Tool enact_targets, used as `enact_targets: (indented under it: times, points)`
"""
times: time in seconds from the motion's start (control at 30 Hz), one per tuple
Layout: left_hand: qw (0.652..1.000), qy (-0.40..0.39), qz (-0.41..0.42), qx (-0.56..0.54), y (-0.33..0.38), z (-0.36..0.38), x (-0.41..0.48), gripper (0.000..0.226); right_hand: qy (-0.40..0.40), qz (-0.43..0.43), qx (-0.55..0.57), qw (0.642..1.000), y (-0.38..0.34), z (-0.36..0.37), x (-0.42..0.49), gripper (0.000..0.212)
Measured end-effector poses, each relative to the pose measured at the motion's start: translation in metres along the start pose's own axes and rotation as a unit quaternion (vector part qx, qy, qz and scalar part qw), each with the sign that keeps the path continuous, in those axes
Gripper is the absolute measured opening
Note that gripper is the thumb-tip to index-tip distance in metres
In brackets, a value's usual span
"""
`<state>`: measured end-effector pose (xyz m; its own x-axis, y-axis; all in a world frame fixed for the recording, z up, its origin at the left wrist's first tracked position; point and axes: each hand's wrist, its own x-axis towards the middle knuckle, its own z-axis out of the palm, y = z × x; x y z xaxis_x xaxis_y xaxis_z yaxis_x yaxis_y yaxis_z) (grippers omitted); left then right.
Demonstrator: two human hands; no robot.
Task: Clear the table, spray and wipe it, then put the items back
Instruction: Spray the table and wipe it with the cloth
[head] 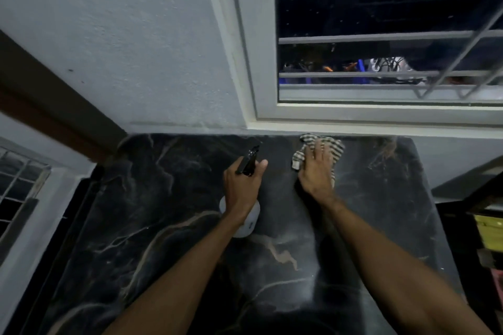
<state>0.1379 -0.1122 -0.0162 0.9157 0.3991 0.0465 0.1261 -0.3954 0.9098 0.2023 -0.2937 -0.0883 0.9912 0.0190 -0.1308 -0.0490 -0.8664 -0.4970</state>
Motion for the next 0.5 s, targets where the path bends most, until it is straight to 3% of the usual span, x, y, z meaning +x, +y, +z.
enact_targets:
  times: [0.13, 0.27, 0.3, 0.4, 0.43, 0.5]
  points:
    - [1.000, 0.010, 0.013, 0.007, -0.023, -0.050, 0.022, 0.035, -0.021, -0.175, -0.025, 0.984, -0.058, 0.042, -0.025, 0.059]
    - [1.000, 0.015, -0.021, -0.005, -0.056, -0.118, 0.046, 0.029, 0.037, 0.026, 0.011, 0.999, -0.107, 0.062, 0.002, 0.056]
    - [0.999, 0.015, -0.034, -0.005, -0.062, -0.134, 0.051, 0.029, 0.032, 0.006, 0.005, 0.999, -0.129, 0.074, 0.000, 0.058]
    - [0.998, 0.026, -0.049, 0.011, -0.086, -0.185, 0.068, 0.026, -0.032, -0.171, -0.021, 0.984, -0.193, 0.111, -0.014, 0.059]
    - [0.998, 0.032, -0.046, 0.027, -0.094, -0.202, 0.073, 0.027, -0.035, -0.181, -0.015, 0.983, -0.206, 0.117, -0.007, 0.058]
    - [0.997, 0.048, -0.043, 0.047, -0.108, -0.230, 0.080, 0.030, 0.008, -0.077, 0.007, 0.997, -0.227, 0.119, 0.009, 0.060]
